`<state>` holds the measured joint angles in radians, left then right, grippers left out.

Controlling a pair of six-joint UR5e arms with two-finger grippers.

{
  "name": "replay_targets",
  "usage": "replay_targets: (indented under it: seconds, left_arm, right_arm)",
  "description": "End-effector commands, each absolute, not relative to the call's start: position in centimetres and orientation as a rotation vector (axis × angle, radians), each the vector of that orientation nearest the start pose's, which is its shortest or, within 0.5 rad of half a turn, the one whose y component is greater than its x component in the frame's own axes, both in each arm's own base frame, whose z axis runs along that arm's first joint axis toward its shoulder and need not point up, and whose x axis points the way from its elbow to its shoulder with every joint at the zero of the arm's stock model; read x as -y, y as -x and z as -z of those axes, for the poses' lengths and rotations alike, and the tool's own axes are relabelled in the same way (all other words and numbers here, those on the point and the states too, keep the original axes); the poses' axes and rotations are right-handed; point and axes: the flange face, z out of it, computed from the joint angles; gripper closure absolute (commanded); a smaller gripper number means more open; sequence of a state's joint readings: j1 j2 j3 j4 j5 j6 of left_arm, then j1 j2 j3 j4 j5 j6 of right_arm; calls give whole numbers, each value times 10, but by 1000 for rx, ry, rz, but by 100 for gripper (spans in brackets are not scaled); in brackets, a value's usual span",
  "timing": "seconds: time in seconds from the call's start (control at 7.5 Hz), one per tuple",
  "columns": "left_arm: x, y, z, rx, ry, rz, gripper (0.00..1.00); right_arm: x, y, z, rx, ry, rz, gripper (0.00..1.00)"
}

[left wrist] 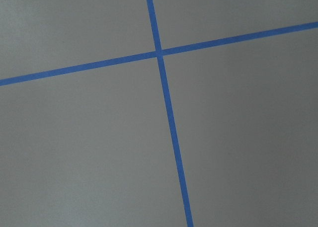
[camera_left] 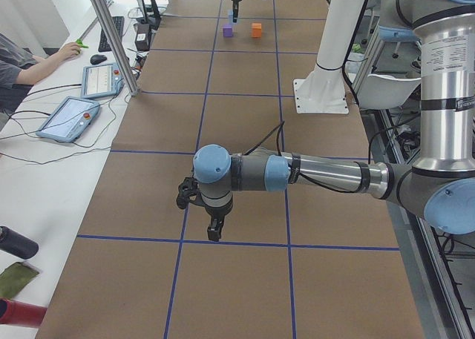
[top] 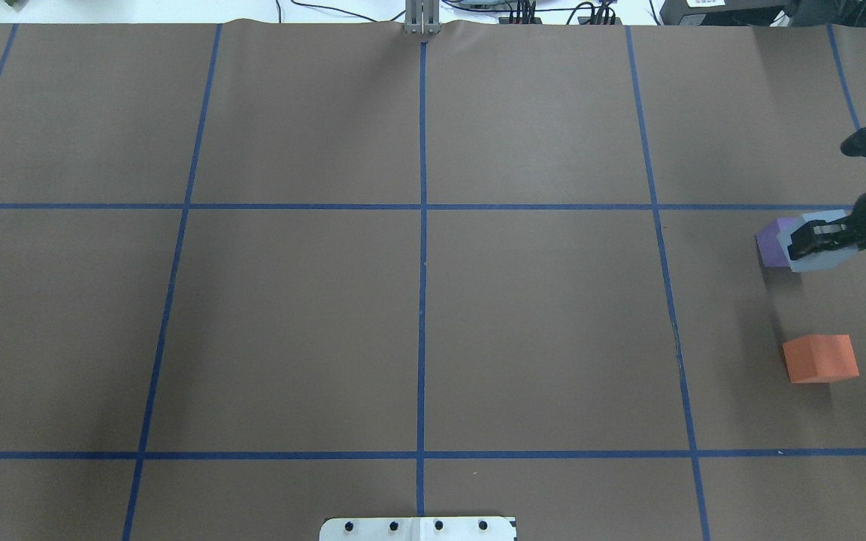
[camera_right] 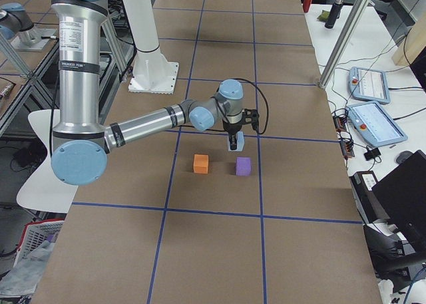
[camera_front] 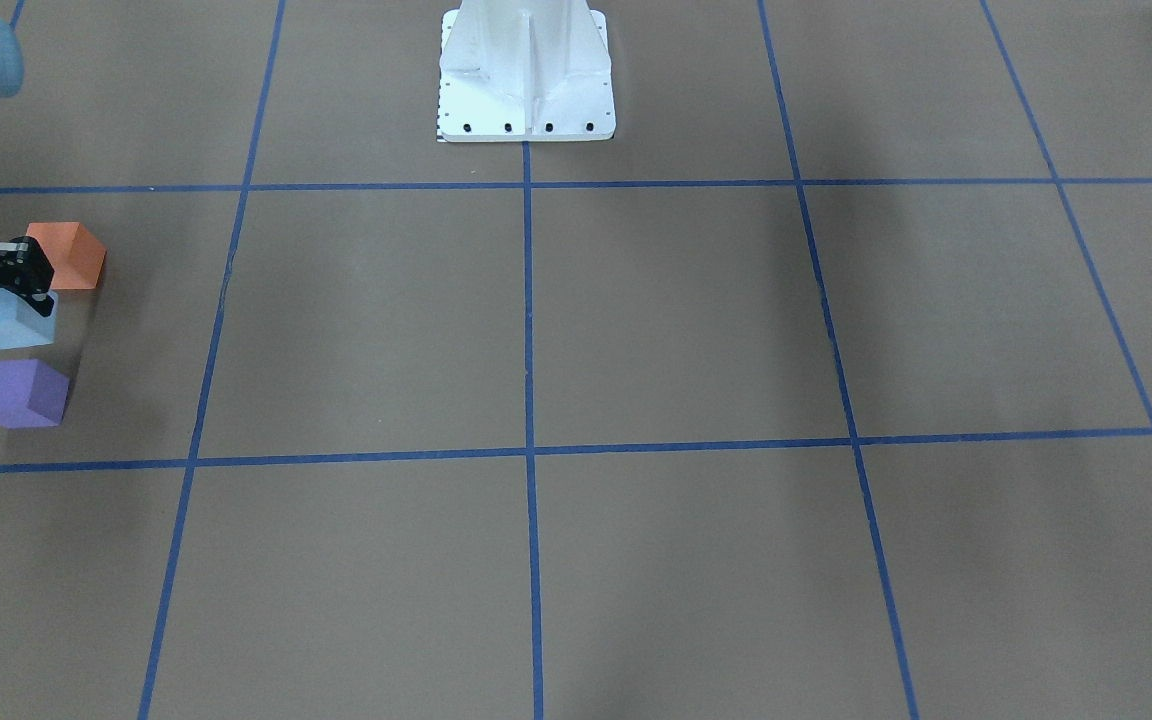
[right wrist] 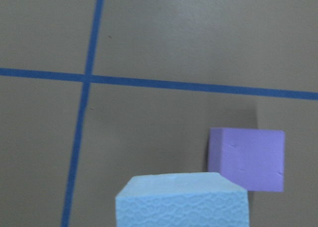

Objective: Place blue block between orange and purple blocks
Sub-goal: 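Carry the light blue cube with the right gripper toward the purple cube, then lower the light blue cube between the purple and orange cubes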

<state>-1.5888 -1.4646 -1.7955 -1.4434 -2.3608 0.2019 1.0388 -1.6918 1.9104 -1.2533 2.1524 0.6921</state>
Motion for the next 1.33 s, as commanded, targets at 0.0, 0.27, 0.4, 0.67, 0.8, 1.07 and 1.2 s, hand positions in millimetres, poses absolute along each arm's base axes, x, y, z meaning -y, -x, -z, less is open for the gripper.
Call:
replay_targets:
  seconds: [0.0, 0.27, 0.4, 0.67, 0.8, 1.07, 1.2]
  left_arm:
    - [443, 70, -607, -788, -83, -172, 0]
    - [443, 70, -606, -789, -77, -157, 0]
    - [443, 70, -607, -789, -75, -157, 0]
    - [442, 70, -607, -789, -75, -155, 0]
    - [442, 70, -607, -789, -75, -155, 0]
    - [442, 70, -607, -789, -75, -155, 0]
    - [442, 70, -607, -789, -75, -155, 0]
  right_arm:
    - [403, 141, -561, 785, -66, -124, 100]
    - [397, 169, -579, 859, -85, -169, 100]
    - [397, 183, -583, 826, -108, -169, 100]
    - [390, 203, -592, 781, -123, -148, 100]
    - [386, 213, -596, 761, -132, -130, 100]
    - [384, 220, -606, 749, -122, -106, 80]
    - [385, 222, -604, 760, -132, -98, 66]
